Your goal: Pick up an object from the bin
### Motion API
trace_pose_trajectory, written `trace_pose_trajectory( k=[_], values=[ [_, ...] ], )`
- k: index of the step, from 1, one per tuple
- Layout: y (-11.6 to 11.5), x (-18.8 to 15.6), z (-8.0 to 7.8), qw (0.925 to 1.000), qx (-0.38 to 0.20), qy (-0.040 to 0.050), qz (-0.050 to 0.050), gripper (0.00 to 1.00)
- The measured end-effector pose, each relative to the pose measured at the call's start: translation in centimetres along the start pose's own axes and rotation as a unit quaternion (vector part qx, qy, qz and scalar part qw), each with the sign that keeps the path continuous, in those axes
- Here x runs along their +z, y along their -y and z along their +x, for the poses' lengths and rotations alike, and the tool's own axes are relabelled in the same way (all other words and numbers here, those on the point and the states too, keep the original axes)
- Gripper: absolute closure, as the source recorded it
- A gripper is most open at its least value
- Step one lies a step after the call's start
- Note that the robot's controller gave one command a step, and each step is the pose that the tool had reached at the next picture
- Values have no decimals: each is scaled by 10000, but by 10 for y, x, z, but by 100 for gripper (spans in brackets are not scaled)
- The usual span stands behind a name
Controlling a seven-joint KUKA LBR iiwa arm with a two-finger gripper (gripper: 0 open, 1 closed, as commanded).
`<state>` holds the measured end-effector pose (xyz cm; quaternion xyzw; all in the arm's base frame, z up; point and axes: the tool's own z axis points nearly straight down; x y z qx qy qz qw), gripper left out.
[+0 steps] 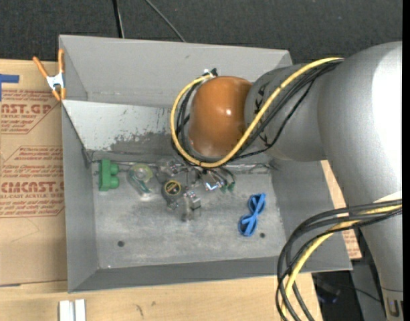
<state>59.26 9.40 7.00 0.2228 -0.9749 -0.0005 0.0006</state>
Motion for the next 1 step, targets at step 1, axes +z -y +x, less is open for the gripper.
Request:
trace_pose_trajectory(
  k=[1],
  values=[
    [-1,-3,-2,10000,-4,26,-3,100]
  ],
)
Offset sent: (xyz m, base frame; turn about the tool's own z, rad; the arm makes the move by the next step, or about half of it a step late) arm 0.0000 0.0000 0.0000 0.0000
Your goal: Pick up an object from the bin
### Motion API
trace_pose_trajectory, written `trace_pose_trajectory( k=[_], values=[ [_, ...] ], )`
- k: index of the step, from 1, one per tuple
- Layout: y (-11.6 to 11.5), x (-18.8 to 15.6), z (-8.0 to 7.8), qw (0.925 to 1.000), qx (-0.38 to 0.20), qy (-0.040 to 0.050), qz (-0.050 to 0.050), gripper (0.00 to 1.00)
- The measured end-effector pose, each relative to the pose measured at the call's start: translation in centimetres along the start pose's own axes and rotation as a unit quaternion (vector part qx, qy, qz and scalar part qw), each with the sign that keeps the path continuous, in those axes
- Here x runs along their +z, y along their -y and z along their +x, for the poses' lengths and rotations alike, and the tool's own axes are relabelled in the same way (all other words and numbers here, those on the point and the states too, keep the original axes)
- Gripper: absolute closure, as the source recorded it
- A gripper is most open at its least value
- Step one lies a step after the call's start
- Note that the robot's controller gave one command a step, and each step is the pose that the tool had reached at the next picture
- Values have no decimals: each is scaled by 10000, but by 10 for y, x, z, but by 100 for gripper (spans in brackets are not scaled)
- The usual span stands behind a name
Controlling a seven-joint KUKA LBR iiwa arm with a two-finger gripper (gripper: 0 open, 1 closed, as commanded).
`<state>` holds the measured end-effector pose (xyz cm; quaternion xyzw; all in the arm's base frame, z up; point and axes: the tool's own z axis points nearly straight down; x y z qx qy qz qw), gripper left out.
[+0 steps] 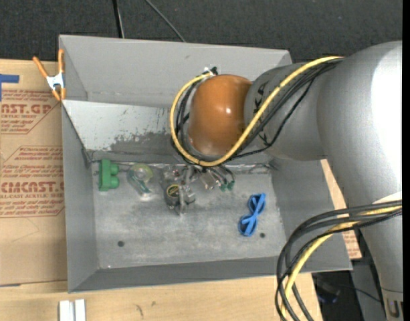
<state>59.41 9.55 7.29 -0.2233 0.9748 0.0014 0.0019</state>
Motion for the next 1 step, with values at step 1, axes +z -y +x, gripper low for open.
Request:
trace_pose_trajectory(
  k=[1],
  values=[
    [-1,-121,2,9999,104,28,22,100]
  ],
)
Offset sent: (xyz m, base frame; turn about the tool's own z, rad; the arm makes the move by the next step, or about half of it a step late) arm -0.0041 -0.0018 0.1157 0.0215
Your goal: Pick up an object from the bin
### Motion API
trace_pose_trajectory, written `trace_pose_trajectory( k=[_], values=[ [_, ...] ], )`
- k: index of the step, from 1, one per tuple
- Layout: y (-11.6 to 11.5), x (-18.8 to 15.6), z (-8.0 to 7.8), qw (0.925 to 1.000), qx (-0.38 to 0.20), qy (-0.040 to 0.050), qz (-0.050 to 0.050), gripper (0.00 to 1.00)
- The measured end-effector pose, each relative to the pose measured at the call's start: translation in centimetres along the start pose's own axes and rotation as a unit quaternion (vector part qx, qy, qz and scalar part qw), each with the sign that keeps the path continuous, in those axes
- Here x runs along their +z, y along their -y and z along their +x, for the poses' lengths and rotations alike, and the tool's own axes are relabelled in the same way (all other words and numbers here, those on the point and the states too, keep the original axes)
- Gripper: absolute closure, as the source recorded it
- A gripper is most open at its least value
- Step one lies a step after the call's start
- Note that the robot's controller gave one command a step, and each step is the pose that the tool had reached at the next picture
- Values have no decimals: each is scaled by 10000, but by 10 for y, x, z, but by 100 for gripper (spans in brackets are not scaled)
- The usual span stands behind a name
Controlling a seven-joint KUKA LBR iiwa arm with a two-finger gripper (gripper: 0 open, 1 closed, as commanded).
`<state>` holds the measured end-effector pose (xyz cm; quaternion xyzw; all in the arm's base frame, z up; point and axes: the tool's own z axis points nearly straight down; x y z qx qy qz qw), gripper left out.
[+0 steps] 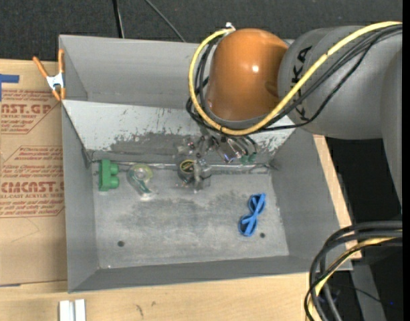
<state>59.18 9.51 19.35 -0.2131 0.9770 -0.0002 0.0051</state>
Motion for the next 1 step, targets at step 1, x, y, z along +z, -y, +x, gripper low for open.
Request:
trace_pose_trajectory(
  k=[1],
  values=[
    [24,-69,35,9867,-1624,-15,-3,100]
  ],
)
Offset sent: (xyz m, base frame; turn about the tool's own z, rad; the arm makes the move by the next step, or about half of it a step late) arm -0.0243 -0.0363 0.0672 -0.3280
